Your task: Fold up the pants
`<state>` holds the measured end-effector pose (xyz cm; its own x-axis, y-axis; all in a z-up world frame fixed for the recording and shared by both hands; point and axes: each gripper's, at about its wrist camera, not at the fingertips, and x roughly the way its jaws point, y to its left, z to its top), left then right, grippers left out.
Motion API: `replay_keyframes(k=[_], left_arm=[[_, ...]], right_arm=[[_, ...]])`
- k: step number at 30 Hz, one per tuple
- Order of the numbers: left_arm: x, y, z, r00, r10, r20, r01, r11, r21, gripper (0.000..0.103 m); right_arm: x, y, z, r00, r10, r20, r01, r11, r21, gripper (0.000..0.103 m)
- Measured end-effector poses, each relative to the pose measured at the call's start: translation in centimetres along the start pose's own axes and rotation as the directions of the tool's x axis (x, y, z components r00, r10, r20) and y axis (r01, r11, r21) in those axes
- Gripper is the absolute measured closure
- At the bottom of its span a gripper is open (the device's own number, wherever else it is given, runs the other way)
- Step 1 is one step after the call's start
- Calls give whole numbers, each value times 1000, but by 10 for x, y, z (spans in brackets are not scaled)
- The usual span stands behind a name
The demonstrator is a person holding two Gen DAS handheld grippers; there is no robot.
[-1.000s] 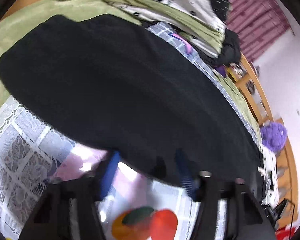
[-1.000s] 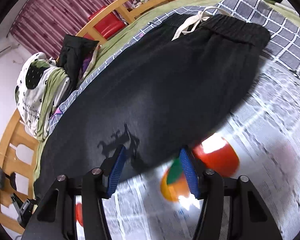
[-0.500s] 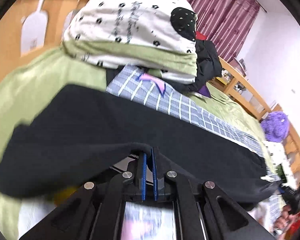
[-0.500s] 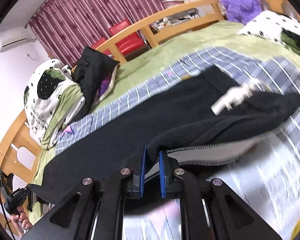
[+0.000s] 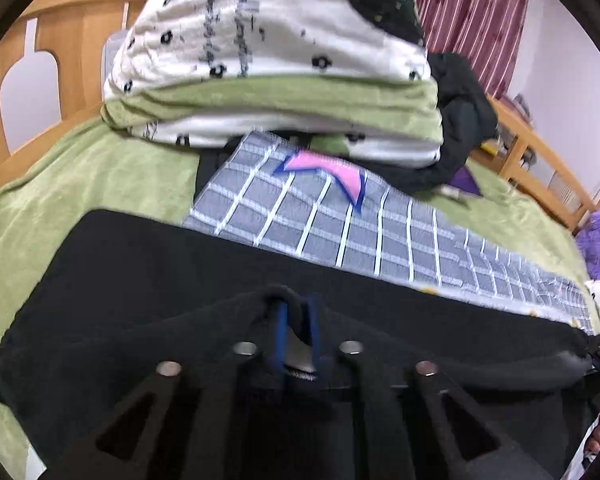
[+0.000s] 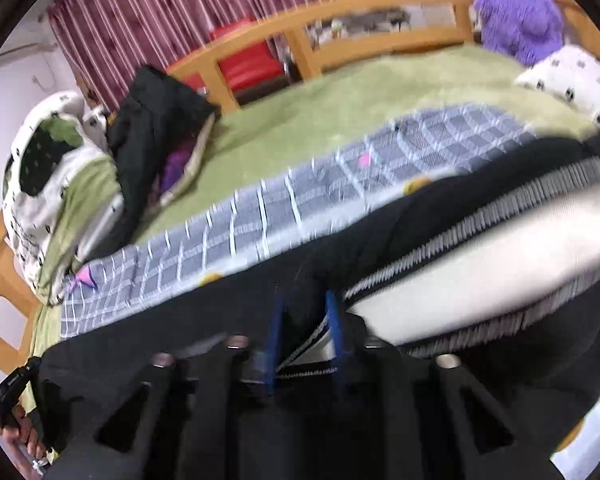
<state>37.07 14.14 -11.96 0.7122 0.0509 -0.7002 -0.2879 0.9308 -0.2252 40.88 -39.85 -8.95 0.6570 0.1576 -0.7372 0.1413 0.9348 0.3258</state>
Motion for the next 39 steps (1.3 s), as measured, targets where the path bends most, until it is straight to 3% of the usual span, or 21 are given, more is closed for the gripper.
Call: replay_keyframes(k=[2,3,9,12,15,18,21,27,32,33,35,37,39], left_arm=[[-6,-3,-9,998,-38,-44,39,999,10,46],[-18,-5,-18,997,-53,-47,54,998,28,43],[-80,4,-84,990,-106,-97,115,990,88,41],[-97,27,-125,978,-145,-152,149,989,16,41],[-96,48,-154,966,-173,-194,162,984,-74,41],[-93,58,-161,962,-207,-176,183,972,-145,42],[-85,59,-154,956,-244,-161,211,957,-198,42],[-58,67,-139,949,-299,-104,251,911,-328,43],[-34,66,-117,950,-300,-87,244,887,-393,49],[-30,65,-114,953,-290,-83,235,886,-400,51],[-22,59,-107,966,-242,-87,189,898,-397,72],[-18,54,-98,972,-218,-91,172,917,-360,87],[-34,50,-91,973,-220,-68,187,927,-325,88]], right_arm=[[1,-4,-8,998,36,-43,-35,999,13,53],[-5,-6,-15,998,41,-44,-40,999,15,53],[-75,-19,-79,999,-25,-36,22,997,-75,50],[-106,-44,-112,997,-69,-23,67,996,-63,50],[-126,-82,-139,997,-64,-43,65,997,34,50],[-126,-110,-154,995,-27,-98,40,990,134,50],[-125,-120,-157,996,-1,-93,17,985,173,50],[-97,-122,-134,996,44,-76,-26,976,218,50],[-57,-115,-99,998,30,-63,-14,971,240,53],[-49,-114,-92,998,21,-61,-6,970,245,63],[-35,-113,-81,998,-22,-67,39,965,260,81],[-32,-112,-75,998,-33,-57,47,961,273,86],[-49,-106,-73,998,-56,-17,59,964,260,92]])
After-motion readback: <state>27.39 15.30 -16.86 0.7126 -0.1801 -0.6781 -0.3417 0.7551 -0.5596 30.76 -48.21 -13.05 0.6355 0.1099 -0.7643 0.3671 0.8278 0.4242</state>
